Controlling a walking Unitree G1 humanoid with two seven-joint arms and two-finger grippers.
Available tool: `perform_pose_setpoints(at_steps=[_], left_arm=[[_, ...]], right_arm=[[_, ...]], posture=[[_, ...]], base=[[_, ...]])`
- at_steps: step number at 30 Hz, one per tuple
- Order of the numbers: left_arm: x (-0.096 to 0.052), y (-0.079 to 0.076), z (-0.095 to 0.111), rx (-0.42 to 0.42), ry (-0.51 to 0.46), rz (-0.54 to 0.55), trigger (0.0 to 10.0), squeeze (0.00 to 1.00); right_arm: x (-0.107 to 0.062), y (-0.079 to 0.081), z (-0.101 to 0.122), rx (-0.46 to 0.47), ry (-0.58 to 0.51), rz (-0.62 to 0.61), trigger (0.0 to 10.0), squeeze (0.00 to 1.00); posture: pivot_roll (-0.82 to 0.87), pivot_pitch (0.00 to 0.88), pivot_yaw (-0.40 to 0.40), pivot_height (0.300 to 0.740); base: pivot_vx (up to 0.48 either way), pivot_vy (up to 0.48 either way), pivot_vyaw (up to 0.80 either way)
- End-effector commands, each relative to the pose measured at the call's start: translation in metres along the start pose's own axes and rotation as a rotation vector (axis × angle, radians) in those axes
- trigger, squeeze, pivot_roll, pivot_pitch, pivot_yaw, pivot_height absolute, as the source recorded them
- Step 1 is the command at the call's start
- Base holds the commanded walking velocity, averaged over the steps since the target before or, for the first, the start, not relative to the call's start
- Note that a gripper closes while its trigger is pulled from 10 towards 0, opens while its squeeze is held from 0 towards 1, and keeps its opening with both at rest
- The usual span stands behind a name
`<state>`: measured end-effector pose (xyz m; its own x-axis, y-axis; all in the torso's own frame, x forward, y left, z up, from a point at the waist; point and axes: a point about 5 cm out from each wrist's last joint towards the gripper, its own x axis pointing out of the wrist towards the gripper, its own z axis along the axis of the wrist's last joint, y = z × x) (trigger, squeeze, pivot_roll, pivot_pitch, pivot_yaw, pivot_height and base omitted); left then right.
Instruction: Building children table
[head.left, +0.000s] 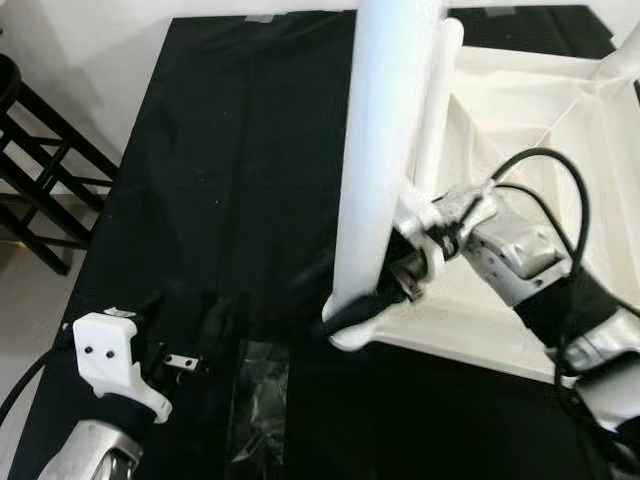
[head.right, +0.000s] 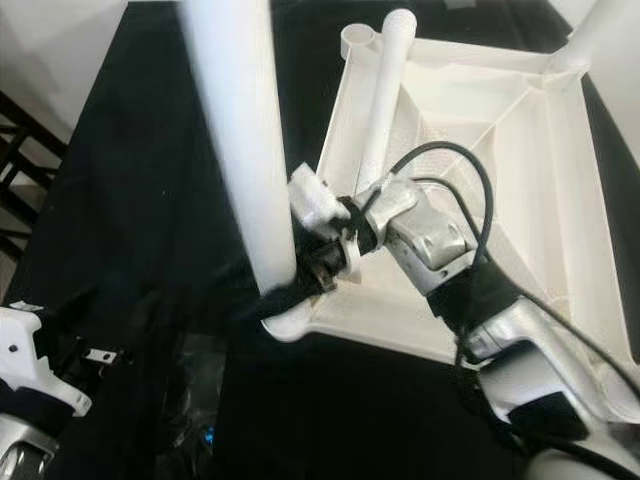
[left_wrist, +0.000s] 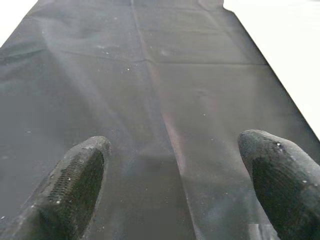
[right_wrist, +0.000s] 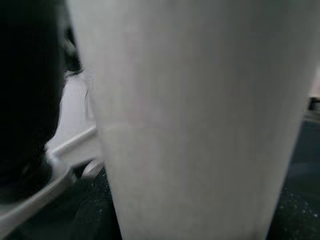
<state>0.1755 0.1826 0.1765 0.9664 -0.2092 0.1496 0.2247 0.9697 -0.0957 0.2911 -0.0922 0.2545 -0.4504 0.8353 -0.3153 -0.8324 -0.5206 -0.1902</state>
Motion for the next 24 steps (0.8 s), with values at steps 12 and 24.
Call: perform_pose_setpoints(at_steps=[12,24], left_arm=[[-0.006,0.0033,-0.0009,0.007,0.035,0.009,10.0,0.0],[-0.0058,0.0043,-0.001,0.007,0.037,0.01,10.0,0.0]], right_arm=[[0.0264,0.028,-0.0537,0.259,0.073,0.201,10.0,0.0],[0.0313,0.0249,-0.0599,0.251,-0.111,0.127,10.0,0.0]], posture=[[0.09,0.347,0.046,0.74],[0.09,0.345,0.048,0.74]], base=[[0.0,0.0,0.0],[0.0,0.0,0.0]])
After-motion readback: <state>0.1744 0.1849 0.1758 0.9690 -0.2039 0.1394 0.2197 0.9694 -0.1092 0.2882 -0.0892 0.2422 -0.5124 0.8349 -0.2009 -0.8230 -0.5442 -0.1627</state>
